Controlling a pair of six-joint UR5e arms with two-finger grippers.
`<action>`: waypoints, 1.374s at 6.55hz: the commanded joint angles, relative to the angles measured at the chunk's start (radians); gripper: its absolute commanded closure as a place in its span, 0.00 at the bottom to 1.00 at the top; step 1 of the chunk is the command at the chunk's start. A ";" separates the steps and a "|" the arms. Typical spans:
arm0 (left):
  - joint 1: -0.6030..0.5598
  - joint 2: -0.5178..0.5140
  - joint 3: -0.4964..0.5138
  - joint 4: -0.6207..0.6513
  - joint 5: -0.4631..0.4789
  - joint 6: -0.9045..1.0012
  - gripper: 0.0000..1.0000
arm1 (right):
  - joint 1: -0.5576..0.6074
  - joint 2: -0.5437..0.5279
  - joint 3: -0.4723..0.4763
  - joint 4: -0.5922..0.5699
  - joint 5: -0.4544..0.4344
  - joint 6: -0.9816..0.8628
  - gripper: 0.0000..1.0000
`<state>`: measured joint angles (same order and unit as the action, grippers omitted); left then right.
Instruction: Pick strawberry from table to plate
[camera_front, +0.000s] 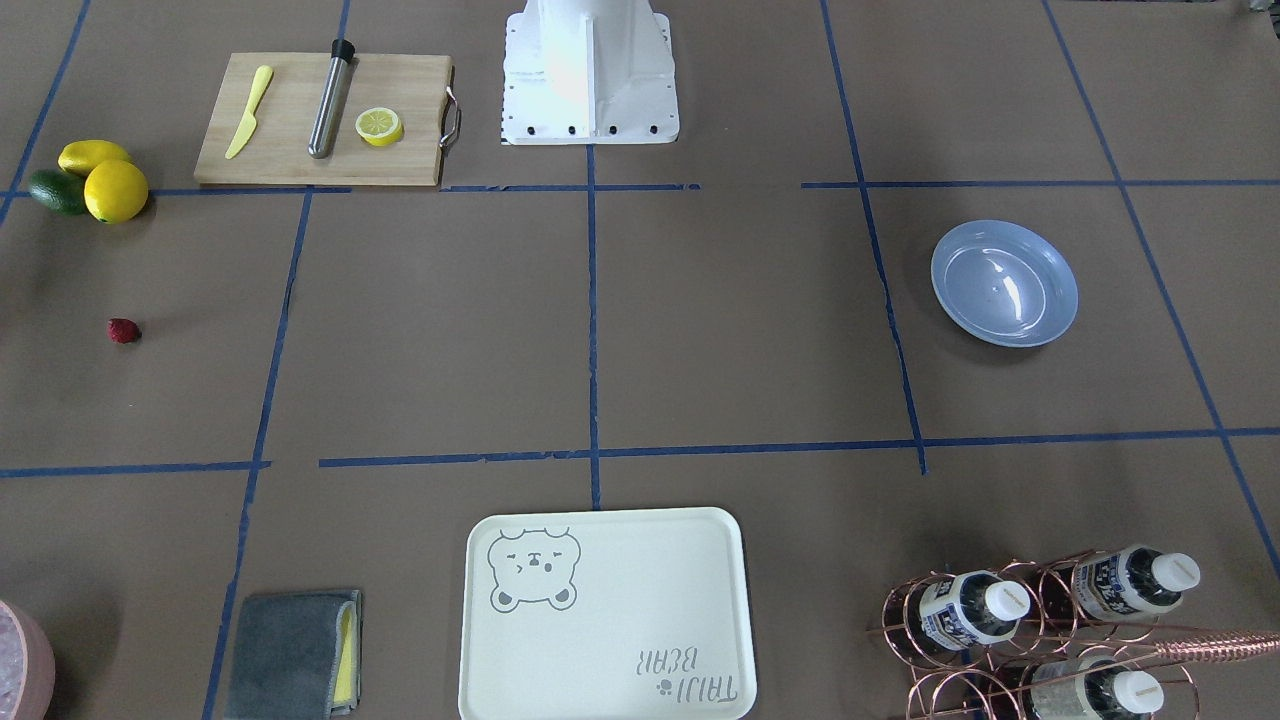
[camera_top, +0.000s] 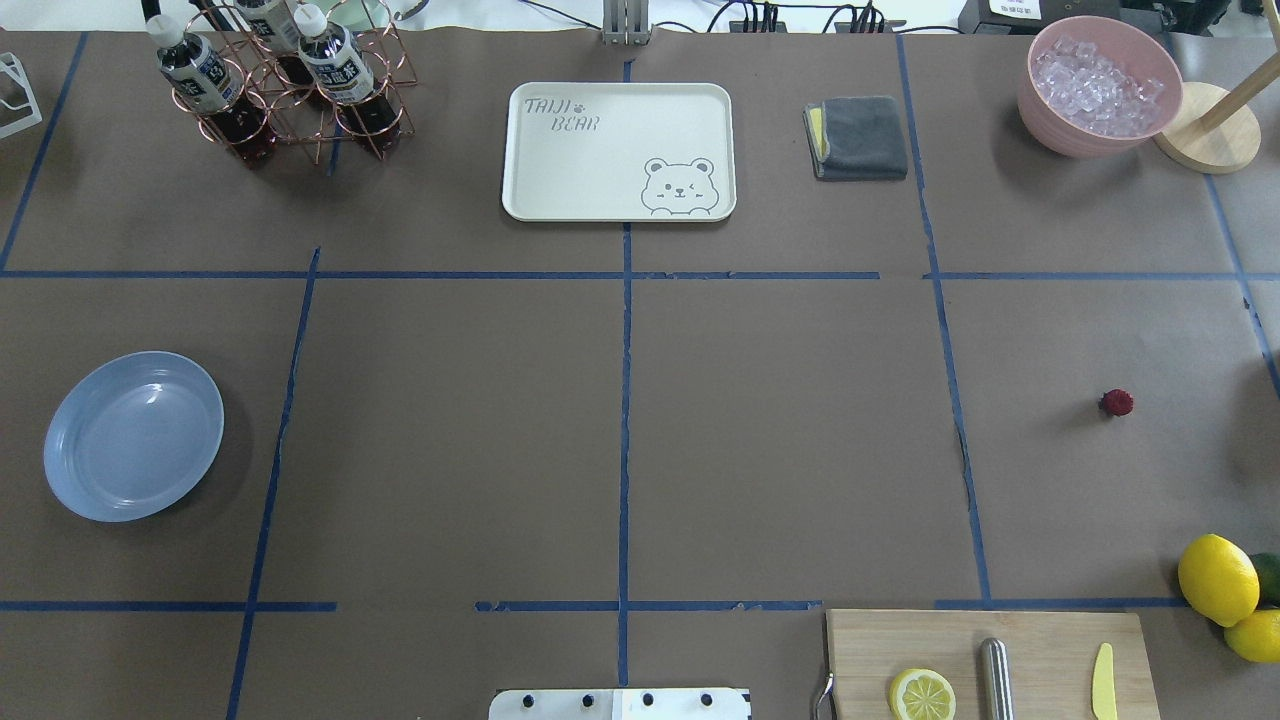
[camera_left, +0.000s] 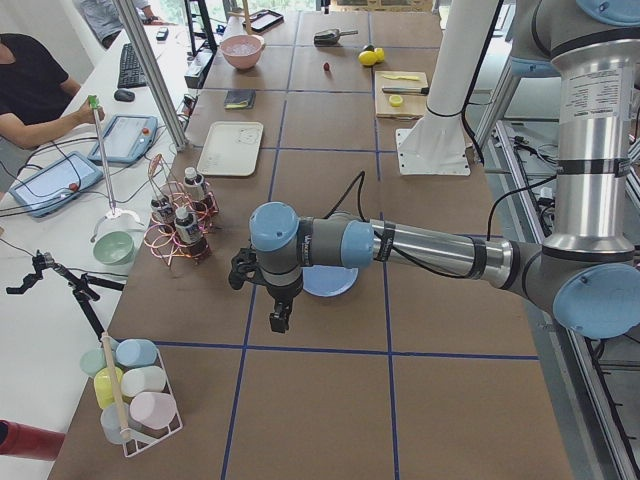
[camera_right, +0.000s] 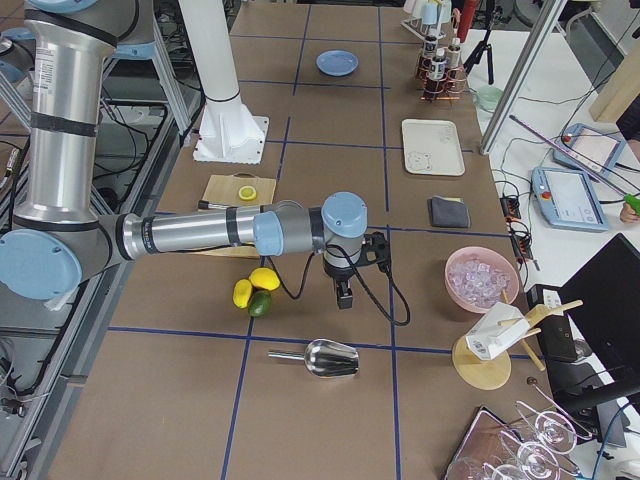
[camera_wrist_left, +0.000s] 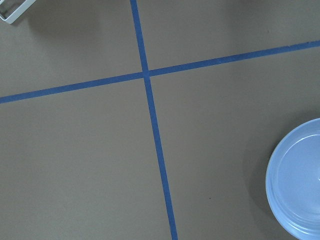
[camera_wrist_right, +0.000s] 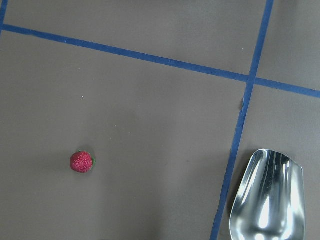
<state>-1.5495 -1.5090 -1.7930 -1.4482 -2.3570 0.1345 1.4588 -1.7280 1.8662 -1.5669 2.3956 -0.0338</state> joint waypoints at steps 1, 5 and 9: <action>-0.021 0.013 -0.014 -0.032 -0.034 0.035 0.00 | 0.000 0.001 -0.001 0.001 0.008 0.006 0.00; -0.015 0.006 -0.028 -0.011 -0.033 0.036 0.00 | 0.000 -0.008 -0.004 -0.001 0.007 0.011 0.00; -0.011 0.007 -0.049 -0.050 -0.065 0.014 0.00 | 0.000 -0.012 -0.002 -0.001 0.025 0.081 0.00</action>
<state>-1.5627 -1.5011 -1.8374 -1.4799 -2.4045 0.1505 1.4588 -1.7387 1.8627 -1.5677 2.4091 -0.0019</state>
